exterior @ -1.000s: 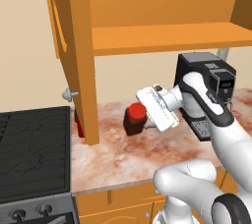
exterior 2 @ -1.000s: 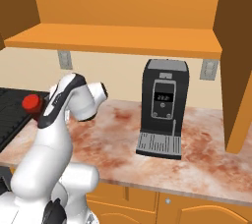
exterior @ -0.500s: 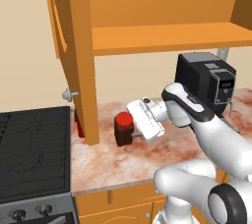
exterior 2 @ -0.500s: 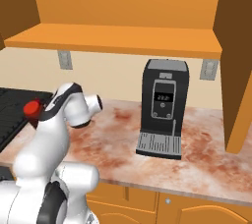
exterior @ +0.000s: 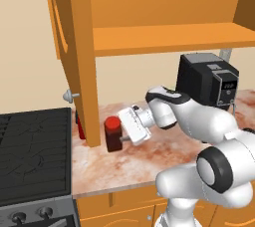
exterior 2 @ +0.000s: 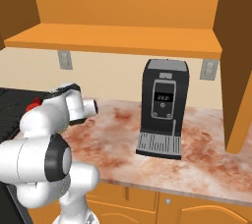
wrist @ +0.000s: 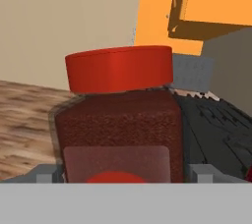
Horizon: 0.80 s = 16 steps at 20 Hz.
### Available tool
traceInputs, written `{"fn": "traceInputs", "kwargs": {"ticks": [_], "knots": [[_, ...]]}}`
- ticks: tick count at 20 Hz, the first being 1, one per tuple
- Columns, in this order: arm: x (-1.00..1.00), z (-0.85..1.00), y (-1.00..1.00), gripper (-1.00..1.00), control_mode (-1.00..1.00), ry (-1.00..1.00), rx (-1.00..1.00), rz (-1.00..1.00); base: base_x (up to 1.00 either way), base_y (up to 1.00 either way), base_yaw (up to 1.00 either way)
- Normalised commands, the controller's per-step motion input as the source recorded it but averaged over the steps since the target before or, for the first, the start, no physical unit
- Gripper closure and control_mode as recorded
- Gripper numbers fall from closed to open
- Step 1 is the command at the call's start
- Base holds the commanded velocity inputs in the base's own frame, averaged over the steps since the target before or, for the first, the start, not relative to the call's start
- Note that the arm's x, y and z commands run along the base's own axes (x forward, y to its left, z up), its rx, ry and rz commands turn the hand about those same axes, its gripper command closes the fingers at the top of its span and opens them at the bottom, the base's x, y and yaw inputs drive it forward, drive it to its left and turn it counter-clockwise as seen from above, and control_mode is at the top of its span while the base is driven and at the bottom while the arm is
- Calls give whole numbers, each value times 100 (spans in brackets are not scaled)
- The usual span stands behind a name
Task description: Collect the paprika, ketchup, and shaker from the cabinet and place them next to the stove.
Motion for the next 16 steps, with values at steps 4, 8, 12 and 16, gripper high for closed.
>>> {"fn": "traceInputs", "kwargs": {"ticks": [4,8,12,16], "knots": [[38,-44,34,100,-100,3,2,0,0,0,0],[27,-38,36,100,-100,0,4,0,0,0,0],[7,-32,39,100,-100,0,4,0,0,0,0],[0,-25,38,100,-100,0,2,0,0,0,0]]}}
